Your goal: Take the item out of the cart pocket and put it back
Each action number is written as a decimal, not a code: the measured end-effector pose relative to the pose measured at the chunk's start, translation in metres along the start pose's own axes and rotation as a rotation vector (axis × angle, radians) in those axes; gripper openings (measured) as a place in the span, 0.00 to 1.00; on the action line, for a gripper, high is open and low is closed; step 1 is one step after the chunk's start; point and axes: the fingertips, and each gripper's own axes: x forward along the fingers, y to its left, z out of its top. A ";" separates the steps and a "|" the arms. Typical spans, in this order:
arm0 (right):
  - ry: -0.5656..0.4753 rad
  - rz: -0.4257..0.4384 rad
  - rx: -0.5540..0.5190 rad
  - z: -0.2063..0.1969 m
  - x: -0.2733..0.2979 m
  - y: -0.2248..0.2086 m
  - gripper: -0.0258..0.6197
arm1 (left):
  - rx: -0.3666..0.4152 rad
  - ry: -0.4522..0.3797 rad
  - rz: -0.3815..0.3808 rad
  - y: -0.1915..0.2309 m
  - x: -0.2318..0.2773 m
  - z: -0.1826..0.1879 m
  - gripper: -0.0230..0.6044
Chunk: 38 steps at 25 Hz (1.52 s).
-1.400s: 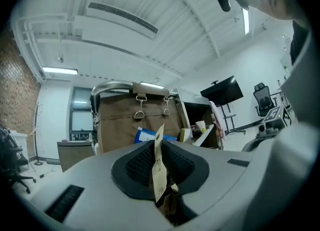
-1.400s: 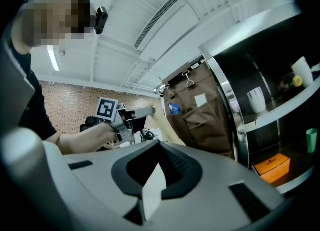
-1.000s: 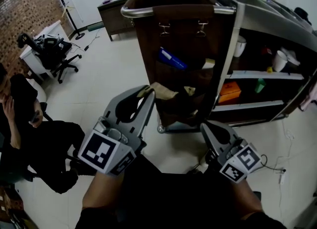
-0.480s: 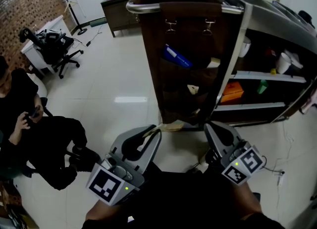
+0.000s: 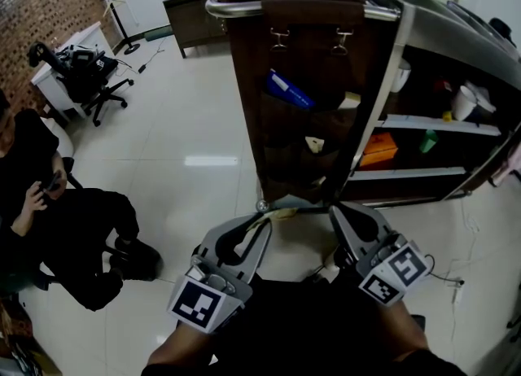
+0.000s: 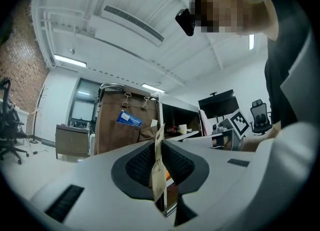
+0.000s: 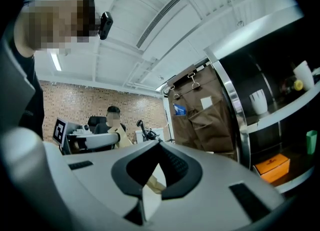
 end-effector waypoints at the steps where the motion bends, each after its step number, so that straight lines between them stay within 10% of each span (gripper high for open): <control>1: 0.000 0.000 0.000 0.000 0.000 0.000 0.06 | -0.001 0.004 -0.001 0.000 0.001 -0.001 0.10; 38: -0.011 -0.006 0.010 0.001 0.002 -0.003 0.06 | -0.024 0.013 0.016 0.006 0.006 -0.005 0.10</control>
